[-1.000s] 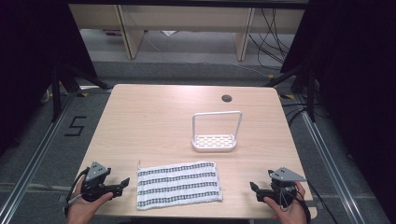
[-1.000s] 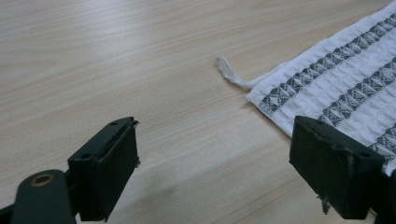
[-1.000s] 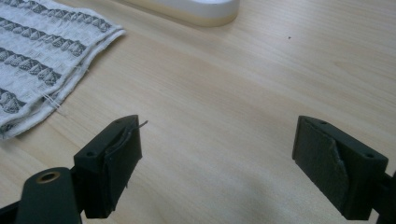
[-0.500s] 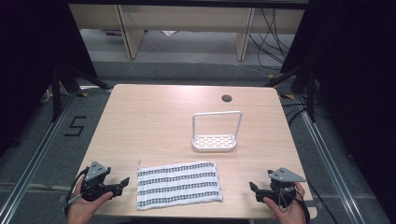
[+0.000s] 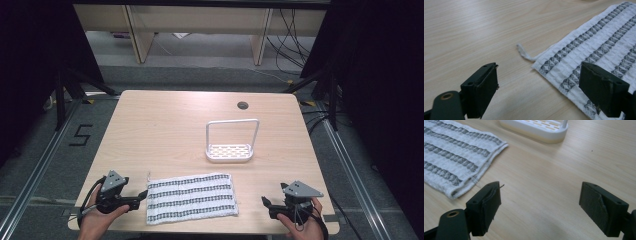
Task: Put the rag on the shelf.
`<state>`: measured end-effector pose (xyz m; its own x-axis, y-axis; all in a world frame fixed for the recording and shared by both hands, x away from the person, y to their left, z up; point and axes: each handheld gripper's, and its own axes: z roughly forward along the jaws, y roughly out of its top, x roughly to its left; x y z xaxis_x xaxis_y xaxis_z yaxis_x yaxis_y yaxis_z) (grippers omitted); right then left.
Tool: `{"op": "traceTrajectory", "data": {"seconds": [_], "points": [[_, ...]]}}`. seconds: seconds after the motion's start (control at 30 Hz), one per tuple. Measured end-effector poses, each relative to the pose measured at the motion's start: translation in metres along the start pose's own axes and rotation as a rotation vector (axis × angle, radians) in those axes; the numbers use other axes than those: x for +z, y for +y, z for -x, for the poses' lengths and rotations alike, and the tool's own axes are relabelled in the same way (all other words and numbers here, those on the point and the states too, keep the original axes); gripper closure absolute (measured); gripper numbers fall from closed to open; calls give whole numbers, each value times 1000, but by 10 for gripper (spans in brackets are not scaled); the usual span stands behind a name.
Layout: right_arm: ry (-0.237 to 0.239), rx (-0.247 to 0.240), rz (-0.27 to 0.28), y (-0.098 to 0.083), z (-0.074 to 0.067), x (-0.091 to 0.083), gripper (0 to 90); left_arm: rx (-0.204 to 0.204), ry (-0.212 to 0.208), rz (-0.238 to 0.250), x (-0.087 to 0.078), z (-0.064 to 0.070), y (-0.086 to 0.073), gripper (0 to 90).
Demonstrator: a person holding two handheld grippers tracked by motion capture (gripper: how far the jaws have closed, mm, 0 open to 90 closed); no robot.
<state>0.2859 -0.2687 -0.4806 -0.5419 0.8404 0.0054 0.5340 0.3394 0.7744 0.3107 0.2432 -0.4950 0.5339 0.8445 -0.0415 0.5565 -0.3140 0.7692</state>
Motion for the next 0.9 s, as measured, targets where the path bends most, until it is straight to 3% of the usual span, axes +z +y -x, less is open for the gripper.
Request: {"op": "traceTrajectory", "data": {"seconds": [0.03,0.07,0.27,0.3,0.4,0.63,0.9], "points": [[3,-7,0,0,-1,0,186,-13,-6,24,4,3,2,148],[6,-19,3,1,-4,0,189,11,-3,1,3,3,3,149],[24,-14,-1,3,-7,1,190,38,-38,12,11,9,17,149],[63,-1,-4,3,-9,2,199,45,-37,21,13,10,19,149],[42,-14,4,4,-12,1,217,68,-63,21,19,14,31,149],[79,-60,15,7,-25,4,256,107,-118,5,40,28,54,158],[118,-90,6,8,-38,8,306,181,-193,-38,69,49,76,209]]}}
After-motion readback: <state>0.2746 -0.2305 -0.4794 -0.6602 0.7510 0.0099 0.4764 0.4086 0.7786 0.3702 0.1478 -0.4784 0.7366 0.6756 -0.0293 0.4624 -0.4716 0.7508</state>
